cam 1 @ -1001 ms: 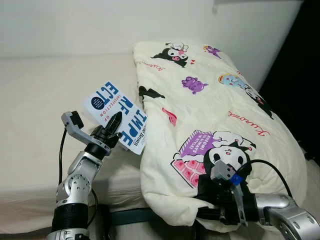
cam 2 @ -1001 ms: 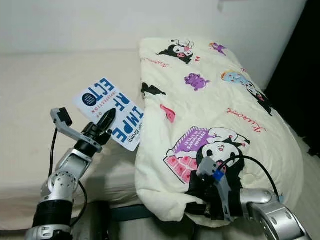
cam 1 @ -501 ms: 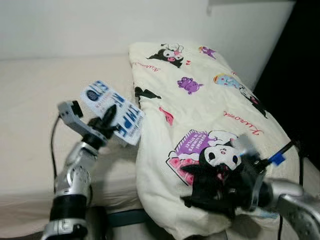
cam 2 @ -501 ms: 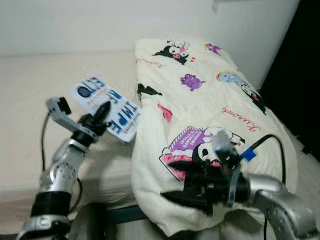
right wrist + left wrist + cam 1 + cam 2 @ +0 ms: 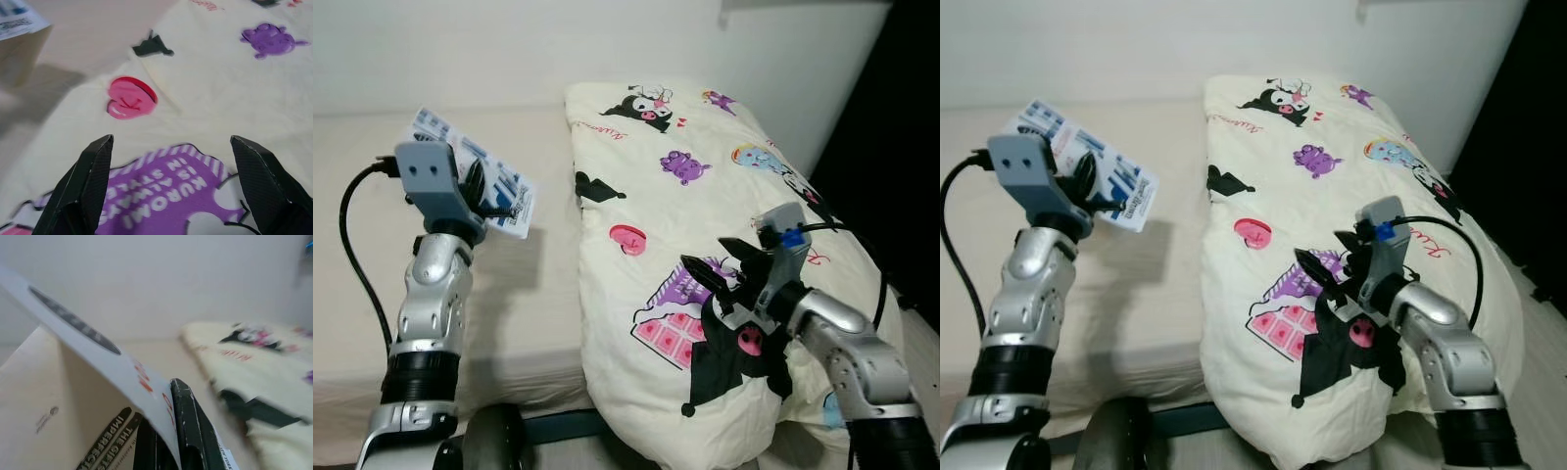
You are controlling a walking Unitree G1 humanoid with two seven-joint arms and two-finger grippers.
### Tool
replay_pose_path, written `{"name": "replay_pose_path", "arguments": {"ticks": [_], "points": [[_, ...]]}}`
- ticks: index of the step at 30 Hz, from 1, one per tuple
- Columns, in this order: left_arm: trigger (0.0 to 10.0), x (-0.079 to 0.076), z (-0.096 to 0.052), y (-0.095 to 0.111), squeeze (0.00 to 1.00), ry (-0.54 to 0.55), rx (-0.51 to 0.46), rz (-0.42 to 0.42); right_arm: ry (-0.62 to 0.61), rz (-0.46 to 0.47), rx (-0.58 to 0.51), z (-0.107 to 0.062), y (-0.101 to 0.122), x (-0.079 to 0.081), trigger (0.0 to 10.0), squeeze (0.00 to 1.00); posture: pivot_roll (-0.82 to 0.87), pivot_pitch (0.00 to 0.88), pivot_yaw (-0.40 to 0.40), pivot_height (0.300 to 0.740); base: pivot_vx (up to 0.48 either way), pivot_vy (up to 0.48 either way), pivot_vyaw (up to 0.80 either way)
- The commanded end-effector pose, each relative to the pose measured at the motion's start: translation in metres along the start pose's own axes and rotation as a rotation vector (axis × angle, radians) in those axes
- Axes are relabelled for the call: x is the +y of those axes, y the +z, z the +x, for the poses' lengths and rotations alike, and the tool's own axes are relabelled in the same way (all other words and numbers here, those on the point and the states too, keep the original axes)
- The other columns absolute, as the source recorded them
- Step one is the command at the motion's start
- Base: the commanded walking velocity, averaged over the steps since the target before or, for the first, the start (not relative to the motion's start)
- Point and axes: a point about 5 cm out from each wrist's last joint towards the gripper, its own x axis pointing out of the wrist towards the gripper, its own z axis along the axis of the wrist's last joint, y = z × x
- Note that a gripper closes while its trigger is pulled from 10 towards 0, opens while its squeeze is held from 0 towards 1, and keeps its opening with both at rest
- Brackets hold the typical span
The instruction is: Clean up the room
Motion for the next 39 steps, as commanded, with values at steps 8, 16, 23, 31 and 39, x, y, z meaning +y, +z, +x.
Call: {"name": "replay_pose_path", "arguments": {"ticks": [8,16,23,31,39], "points": [[10.0,0.0,-0.009,-0.013,0.0,0.002,0.019,0.074,-0.047,-0.021,0.344,-0.005,-0.052,-0.002,10.0,0.36,0.07,0.086,-0.006,0.47,0.0,0.0,0.0],[10.0,-0.007,-0.009,-0.016,0.0,-0.004,0.021,0.081,0.228,-0.022,0.734,-0.047,-0.099,0.026,10.0,0.27,0.06,0.087,-0.011,0.47,0.0,0.0,0.0],[10.0,-0.009,-0.01,-0.018,0.0,-0.01,0.024,0.078,0.263,-0.088,0.802,-0.064,-0.099,0.021,10.0,0.27,0.06,0.087,-0.013,0.47,0.0,0.0,0.0],[10.0,-0.013,-0.01,-0.02,0.0,-0.026,0.028,0.072,0.26,-0.154,0.608,-0.057,-0.061,0.011,10.0,0.27,0.05,0.09,-0.014,0.47,0.0,0.0,0.0],[10.0,-0.006,-0.008,-0.02,0.0,0.009,0.031,0.13,0.346,0.115,0.022,-0.019,0.014,0.05,10.0,0.0,0.05,0.087,-0.012,0.47,0.0,0.0,0.0]]}}
